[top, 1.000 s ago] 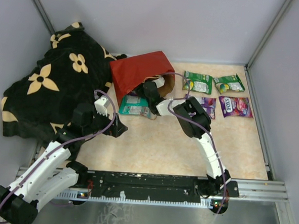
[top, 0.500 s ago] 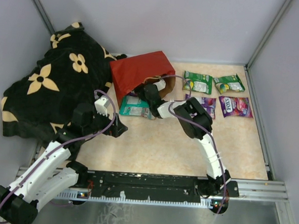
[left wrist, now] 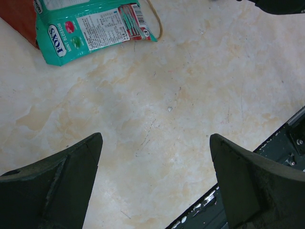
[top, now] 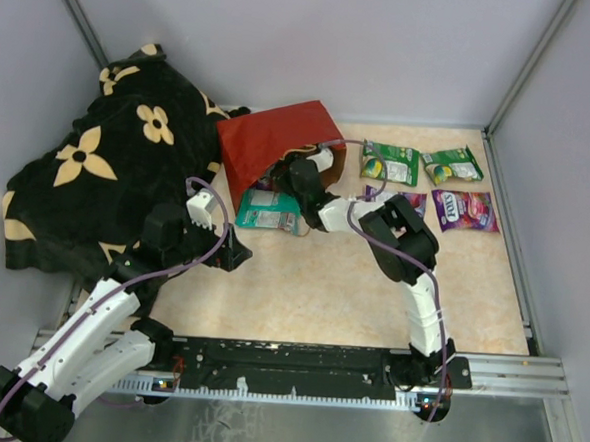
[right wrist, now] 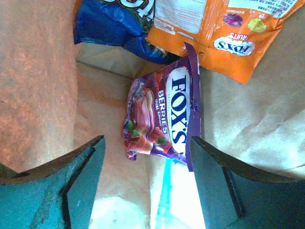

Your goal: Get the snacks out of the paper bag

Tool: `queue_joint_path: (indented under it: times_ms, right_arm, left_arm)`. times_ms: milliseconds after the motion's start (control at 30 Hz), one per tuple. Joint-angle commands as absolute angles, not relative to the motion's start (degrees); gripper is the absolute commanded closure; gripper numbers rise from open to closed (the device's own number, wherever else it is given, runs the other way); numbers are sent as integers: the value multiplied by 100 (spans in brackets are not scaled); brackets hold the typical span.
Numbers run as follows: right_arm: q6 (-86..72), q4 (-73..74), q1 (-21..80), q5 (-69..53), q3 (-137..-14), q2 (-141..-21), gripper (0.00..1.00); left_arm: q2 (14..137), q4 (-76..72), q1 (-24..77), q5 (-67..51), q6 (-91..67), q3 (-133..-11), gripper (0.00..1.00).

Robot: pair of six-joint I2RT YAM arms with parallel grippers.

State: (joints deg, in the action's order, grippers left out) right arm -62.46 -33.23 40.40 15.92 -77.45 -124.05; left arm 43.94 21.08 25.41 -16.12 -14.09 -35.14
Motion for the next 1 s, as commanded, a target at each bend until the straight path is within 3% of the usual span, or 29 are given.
queue_joint_path:
  times_ms: [0, 233, 667, 733, 967]
  right_arm:
    - [-6024, -2510, 4096, 1600, -8393, -12492, 26]
    - [-6221, -2184, 4096, 1576, -8656, -13008, 26]
    - [-6191, -1457, 4096, 1508, -10005, -14064, 45]
    - [-6195, -1431, 4096, 1478, -10107, -14143, 52]
    - [-6171, -2151, 4096, 1476, -9477, -13685, 92]
  left_arm:
    - [4411, 2087, 2584, -1666, -1345, -3533, 0]
    - [4441, 2092, 2597, -1640, -1349, -3540, 0]
    - [4529, 2117, 2606, -1582, -1345, -3550, 0]
    - [4534, 2114, 2609, -1580, -1349, -3542, 0]
    - [4550, 2110, 2608, -1589, -1344, -3542, 0]
